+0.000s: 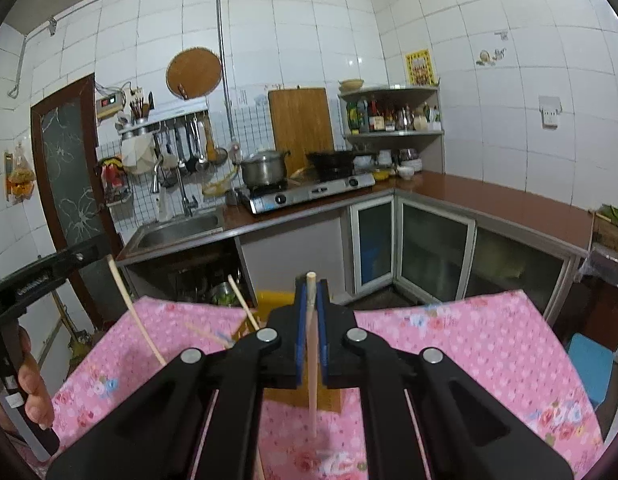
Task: Organize utensils
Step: 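Lift the held chopsticks with both tools and carry them above the yellow holder, then lower the chopsticks into the yellow holder and open both tools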
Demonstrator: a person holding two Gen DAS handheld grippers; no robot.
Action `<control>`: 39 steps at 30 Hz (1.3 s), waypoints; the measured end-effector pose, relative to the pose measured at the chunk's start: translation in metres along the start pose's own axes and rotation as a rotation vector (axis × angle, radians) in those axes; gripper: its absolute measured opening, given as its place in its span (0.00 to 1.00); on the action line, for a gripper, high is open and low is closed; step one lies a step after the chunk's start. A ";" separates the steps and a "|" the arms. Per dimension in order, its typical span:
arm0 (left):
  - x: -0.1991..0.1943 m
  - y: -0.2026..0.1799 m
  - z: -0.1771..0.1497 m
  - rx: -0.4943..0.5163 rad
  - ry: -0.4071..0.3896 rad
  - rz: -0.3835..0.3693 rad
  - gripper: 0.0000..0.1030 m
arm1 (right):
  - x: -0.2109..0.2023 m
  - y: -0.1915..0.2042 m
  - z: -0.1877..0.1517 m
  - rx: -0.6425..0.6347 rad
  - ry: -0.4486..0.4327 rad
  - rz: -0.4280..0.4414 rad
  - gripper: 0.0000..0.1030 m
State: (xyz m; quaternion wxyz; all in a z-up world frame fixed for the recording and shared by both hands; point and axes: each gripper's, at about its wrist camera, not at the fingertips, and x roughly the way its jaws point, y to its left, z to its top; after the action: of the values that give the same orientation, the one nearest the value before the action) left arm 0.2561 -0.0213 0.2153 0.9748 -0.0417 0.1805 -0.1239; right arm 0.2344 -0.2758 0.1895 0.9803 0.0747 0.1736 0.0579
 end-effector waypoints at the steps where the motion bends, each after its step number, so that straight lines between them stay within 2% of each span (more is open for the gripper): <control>1: 0.002 -0.001 0.007 -0.005 -0.010 0.003 0.03 | 0.000 0.000 0.007 0.004 -0.008 0.004 0.05; 10: 0.026 -0.017 0.048 0.013 -0.065 0.007 0.03 | 0.014 0.000 0.059 0.011 -0.076 -0.002 0.05; 16: 0.062 -0.024 0.055 0.020 -0.080 0.012 0.03 | 0.042 -0.007 0.070 0.010 -0.079 -0.018 0.05; 21: 0.103 -0.028 0.035 0.022 -0.054 -0.009 0.03 | 0.075 -0.017 0.054 0.003 -0.038 -0.030 0.05; 27: 0.150 -0.024 -0.008 0.036 0.047 -0.007 0.03 | 0.113 -0.026 0.027 -0.024 0.054 -0.030 0.05; 35: 0.181 -0.010 -0.044 0.041 0.159 0.025 0.04 | 0.146 -0.033 -0.016 -0.036 0.177 -0.013 0.05; 39: 0.181 -0.003 -0.052 0.042 0.190 0.053 0.06 | 0.146 -0.031 -0.024 -0.051 0.182 -0.021 0.06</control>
State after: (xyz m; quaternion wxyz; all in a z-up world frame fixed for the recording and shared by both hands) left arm 0.3999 -0.0727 0.1060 0.9569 -0.0046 0.2705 -0.1053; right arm 0.3645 -0.2831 0.1135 0.9625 0.0425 0.2614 0.0586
